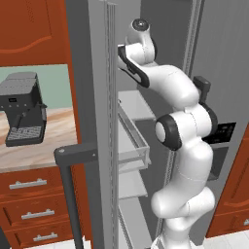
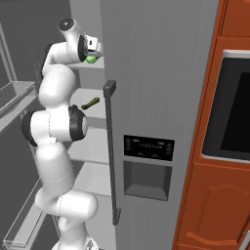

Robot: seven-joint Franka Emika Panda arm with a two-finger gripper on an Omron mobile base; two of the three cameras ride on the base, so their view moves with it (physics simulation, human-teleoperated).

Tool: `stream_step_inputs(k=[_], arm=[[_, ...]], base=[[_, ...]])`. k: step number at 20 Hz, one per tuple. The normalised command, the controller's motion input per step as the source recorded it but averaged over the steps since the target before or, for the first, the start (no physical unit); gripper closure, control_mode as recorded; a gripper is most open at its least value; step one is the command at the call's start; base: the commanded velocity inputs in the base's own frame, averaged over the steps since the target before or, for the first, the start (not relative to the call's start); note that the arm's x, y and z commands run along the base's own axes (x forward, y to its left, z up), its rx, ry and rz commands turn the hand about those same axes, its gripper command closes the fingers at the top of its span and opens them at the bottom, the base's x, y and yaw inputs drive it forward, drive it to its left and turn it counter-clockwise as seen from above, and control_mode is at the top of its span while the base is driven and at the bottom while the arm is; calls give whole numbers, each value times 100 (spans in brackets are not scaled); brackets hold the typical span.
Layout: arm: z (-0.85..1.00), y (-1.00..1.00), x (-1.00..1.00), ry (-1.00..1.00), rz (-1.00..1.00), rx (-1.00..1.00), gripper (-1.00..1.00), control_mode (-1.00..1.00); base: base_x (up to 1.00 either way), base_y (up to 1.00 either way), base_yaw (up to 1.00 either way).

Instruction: Place the cold items (corn and squash) from the fridge in one tupperware on the dining counter. Place the warm items (hot dog and kebab skewer) in the stove area in another tupperware.

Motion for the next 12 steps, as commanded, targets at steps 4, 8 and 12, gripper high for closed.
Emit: stream_step_inputs(k=[4, 8, 12], arm=[[-17, 0, 32, 2, -2, 0, -100, -100], [-22, 0, 11, 10, -1, 0, -100, -100], [0, 0, 0, 2, 0, 0, -100, -100]], base=[[0, 0, 0], [0, 0, 0], [0, 0, 0]])
